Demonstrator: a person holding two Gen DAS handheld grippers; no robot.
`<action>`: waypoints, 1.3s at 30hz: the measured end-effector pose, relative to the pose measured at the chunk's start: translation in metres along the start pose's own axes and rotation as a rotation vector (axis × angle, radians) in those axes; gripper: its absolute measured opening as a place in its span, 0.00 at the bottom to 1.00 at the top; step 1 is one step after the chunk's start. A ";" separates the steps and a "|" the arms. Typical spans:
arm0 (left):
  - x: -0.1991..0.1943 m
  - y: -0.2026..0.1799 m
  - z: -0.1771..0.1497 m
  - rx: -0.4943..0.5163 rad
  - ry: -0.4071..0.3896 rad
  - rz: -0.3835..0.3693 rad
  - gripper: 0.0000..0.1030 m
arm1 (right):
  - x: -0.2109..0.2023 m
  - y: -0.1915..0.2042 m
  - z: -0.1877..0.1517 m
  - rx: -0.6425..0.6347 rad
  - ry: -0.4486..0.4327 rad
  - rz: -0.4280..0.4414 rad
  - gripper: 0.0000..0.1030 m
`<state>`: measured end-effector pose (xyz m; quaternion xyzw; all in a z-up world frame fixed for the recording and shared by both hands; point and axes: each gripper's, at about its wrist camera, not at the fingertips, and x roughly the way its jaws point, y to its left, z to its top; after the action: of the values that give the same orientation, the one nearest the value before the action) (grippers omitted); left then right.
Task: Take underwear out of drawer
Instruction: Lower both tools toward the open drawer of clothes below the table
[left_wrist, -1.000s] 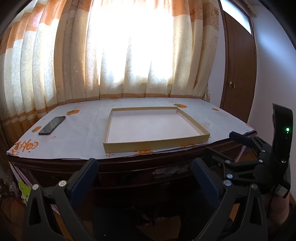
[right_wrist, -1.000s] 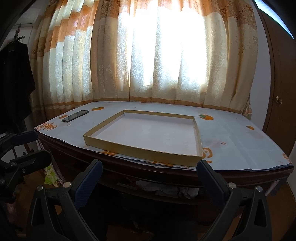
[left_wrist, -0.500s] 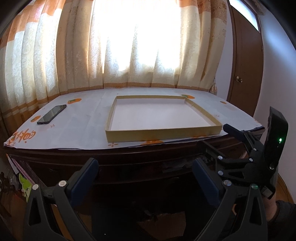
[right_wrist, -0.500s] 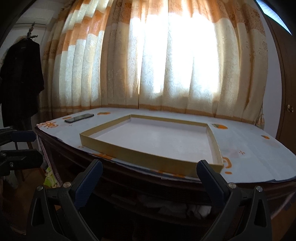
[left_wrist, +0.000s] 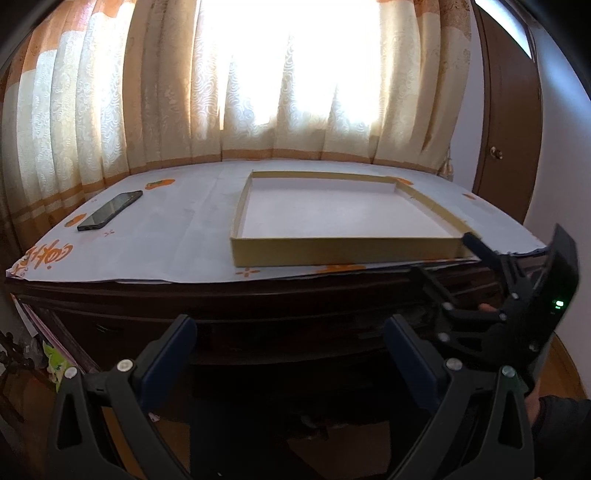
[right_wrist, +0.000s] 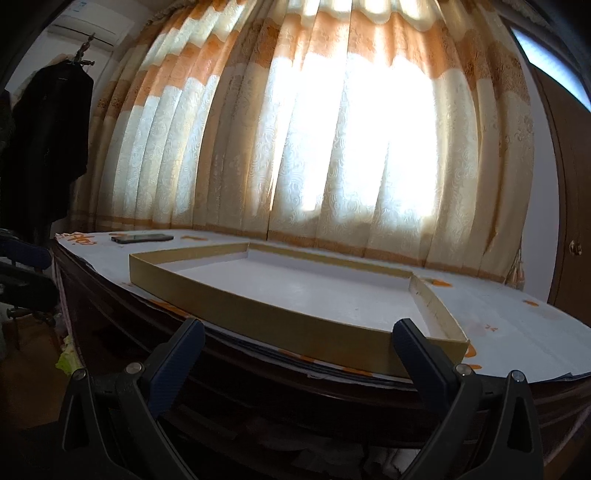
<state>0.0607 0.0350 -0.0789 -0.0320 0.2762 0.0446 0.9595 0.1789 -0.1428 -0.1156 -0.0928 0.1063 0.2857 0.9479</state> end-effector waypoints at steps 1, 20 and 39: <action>0.005 0.004 0.000 -0.004 0.005 0.016 1.00 | 0.000 0.001 -0.002 -0.006 -0.014 0.000 0.99; 0.015 0.016 -0.007 -0.035 0.032 0.020 1.00 | 0.021 0.003 -0.022 -0.050 -0.027 0.098 0.99; 0.010 0.015 -0.004 -0.018 0.040 0.026 1.00 | 0.005 -0.002 -0.022 -0.077 0.001 0.057 0.99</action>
<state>0.0658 0.0506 -0.0883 -0.0381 0.2953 0.0587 0.9528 0.1809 -0.1473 -0.1378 -0.1264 0.0985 0.3162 0.9351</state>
